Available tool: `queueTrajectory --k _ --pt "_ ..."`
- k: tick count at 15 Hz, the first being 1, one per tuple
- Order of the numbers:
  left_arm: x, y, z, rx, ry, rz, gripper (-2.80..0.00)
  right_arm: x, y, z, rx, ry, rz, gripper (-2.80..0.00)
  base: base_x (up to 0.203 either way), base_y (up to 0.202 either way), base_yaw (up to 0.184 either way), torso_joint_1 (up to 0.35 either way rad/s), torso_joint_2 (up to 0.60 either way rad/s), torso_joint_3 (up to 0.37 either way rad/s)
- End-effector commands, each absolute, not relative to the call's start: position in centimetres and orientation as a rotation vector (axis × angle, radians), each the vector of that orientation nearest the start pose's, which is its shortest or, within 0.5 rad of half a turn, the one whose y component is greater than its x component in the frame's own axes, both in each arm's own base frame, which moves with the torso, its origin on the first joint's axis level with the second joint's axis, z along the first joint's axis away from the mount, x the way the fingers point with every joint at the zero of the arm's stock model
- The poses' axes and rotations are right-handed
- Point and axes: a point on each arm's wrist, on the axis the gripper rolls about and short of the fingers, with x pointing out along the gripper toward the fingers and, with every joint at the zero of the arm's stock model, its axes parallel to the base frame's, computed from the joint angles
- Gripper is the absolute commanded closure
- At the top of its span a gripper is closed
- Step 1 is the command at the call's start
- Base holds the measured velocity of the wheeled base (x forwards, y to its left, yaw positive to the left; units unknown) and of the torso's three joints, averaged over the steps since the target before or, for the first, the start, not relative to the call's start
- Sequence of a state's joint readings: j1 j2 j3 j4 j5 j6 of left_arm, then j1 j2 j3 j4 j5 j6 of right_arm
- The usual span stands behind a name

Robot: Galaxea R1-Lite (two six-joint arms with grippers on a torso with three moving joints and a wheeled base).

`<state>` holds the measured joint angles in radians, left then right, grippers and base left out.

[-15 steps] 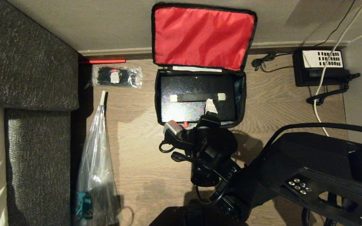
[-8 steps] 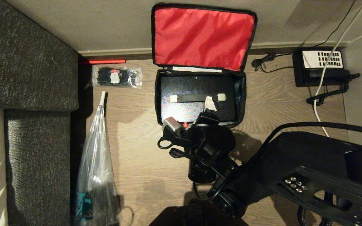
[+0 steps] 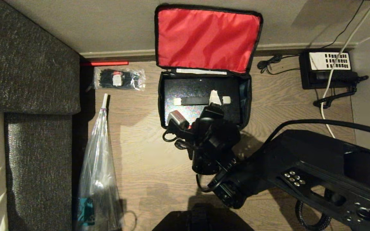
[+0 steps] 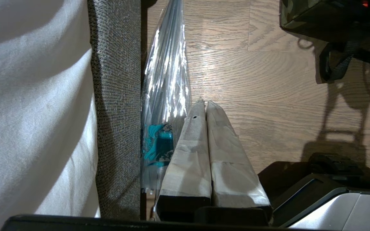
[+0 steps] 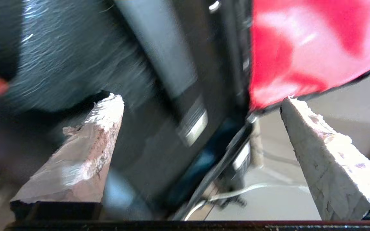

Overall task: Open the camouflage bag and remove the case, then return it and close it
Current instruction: Grip the handle

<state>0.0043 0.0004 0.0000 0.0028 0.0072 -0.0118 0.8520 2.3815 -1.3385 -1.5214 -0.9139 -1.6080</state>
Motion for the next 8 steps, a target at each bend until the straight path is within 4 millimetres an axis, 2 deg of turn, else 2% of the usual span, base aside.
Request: queueTrajectory --k 1,4,8 --pt "-2.3 0.0 7.4 -0.012 0.005 0.012 0.00 33.7 32.3 13.2 -1.254 -0.191 -0.319 -2.80 0.000 0.000 0.000 0.000 0.00 0.000" --pt "-2.3 0.0 7.4 -0.012 0.005 0.012 0.00 35.3 31.8 13.1 -1.294 -0.279 -0.301 -2.80 0.000 0.000 0.000 0.000 0.00 0.000" --pt "-2.3 0.0 7.4 -0.012 0.005 0.012 0.00 35.8 32.0 13.0 -1.302 -0.298 -0.308 -2.80 0.000 0.000 0.000 0.000 0.00 0.000"
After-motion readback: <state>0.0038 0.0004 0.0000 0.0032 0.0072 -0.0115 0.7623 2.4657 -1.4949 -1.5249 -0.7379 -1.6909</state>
